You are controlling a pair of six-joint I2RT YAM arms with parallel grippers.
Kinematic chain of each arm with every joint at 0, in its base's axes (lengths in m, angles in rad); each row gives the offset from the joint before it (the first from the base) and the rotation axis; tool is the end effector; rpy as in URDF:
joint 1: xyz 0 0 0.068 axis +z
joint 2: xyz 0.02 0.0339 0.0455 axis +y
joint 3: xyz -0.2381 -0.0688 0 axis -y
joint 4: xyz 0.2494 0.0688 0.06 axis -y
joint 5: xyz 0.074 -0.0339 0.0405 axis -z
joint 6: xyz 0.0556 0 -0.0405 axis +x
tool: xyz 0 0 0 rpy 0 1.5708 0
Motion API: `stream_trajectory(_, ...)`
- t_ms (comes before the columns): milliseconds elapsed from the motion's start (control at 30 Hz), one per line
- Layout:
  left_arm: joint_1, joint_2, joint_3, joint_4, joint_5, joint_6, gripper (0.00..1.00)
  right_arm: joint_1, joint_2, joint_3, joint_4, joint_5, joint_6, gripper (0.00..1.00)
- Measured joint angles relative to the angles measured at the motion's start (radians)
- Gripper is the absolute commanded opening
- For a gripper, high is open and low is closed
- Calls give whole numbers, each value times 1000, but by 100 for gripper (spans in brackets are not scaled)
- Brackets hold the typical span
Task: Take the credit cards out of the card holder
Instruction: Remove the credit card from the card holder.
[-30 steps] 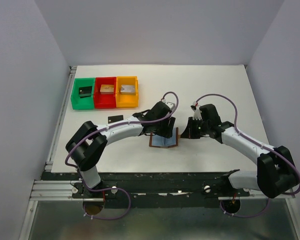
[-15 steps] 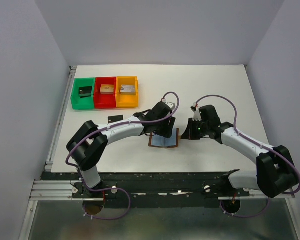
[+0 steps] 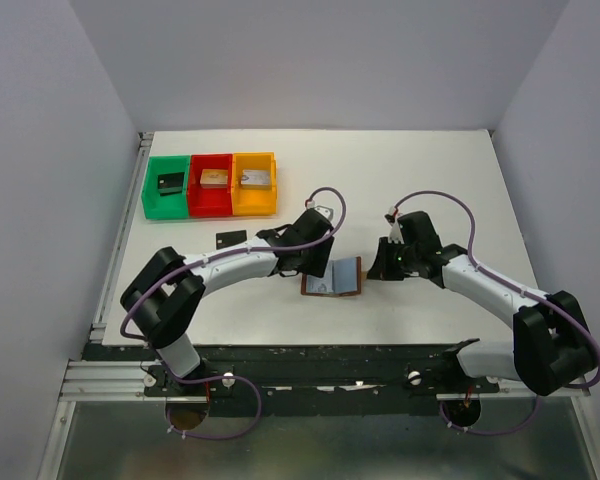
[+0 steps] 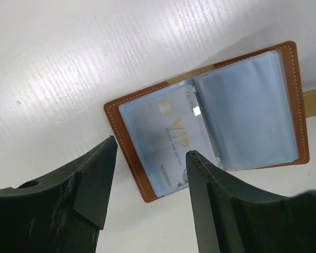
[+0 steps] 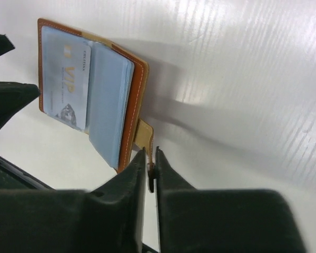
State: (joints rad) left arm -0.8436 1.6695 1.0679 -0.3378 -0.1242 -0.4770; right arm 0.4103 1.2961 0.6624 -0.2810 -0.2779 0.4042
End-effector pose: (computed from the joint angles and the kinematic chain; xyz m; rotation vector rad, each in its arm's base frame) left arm 0.2440 -0.2638 0.1545 0.4127 2.5095 -0.3845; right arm 0.2412 0.1216 0.1423 -0.1299 2.5641 0.6750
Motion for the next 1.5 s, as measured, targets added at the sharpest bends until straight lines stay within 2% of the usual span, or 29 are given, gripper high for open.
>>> stream_trajectory(67,8,-10,-11,0,-9,-3,68,0,0,0,-13,13,5,41)
stream_trajectory(167,27,-21,-30,-1,-21,-8,68,0,-7,14,-58,48,5,48)
stream_trajectory(300,65,-76,-70,1,-24,-18,67,0,-53,50,-126,88,-4,48)
stream_trajectory(433,107,-196,-135,58,10,-28,62,0,-201,71,-107,69,-3,48)
stream_trajectory(500,132,-265,-193,164,94,-49,56,-2,-264,61,-20,-3,15,46)
stream_trajectory(567,150,-296,-256,299,192,-87,40,-2,-259,59,79,-93,43,43)
stream_trajectory(633,158,-288,-304,412,273,-121,27,2,-188,65,161,-179,72,39)
stream_trajectory(700,160,-249,-341,511,359,-163,18,11,-88,63,228,-237,100,36)
stream_trajectory(933,161,-155,-341,558,421,-215,0,30,108,13,357,-332,188,35)
stream_trajectory(1133,161,-113,-308,497,381,-229,0,46,187,13,424,-350,216,35)
stream_trajectory(1500,162,-66,-307,434,317,-235,0,54,305,13,446,-350,229,35)
